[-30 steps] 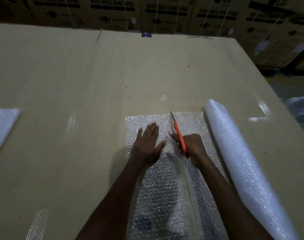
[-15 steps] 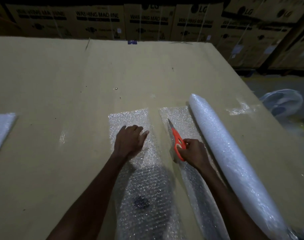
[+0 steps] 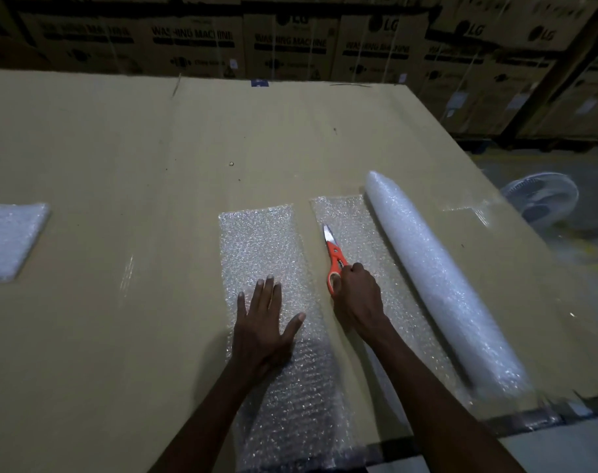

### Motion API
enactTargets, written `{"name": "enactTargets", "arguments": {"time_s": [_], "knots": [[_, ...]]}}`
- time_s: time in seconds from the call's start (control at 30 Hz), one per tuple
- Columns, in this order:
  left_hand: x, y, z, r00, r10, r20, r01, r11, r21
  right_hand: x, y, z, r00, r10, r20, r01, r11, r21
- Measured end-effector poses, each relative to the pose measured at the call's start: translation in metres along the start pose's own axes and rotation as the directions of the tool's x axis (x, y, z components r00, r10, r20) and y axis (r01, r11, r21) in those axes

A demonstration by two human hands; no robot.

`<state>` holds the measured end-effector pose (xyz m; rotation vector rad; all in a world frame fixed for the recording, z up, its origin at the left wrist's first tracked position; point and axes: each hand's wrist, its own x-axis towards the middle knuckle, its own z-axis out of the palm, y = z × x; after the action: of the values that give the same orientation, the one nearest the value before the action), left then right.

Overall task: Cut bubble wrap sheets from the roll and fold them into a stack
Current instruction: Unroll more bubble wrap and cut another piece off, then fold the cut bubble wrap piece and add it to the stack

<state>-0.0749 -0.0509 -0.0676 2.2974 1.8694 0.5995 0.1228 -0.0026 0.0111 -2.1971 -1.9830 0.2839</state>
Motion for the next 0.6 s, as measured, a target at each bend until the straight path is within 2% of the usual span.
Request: {"name": "enactTargets", "arguments": {"time_s": [0.17, 0.3, 0.43, 0.6], "knots": [[-0.022, 0.007, -0.003, 0.999, -0.033, 0.033, 0.033, 0.999, 0.005, -0.021, 0.007, 0.011, 0.991, -0.099, -0.087, 0.099, 0.995, -0.008], [-0.031, 0.012, -0.016, 0.994, -0.071, 0.082, 0.069, 0.997, 0.035, -0.038, 0.010, 0.015, 0.972, -0.181, -0.150, 0.192, 0.979, 0.062], [-0.044, 0.001, -0.025, 0.992, -0.082, 0.101, 0.069, 0.989, 0.127, -0.061, -0.001, 0.025, 0.915, -0.362, -0.181, 0.383, 0.919, 0.098], [-0.052, -0.016, -0.033, 0.977, -0.113, 0.180, 0.094, 0.989, 0.112, -0.093, -0.028, 0.037, 0.870, -0.445, -0.215, 0.464, 0.884, 0.048]]}}
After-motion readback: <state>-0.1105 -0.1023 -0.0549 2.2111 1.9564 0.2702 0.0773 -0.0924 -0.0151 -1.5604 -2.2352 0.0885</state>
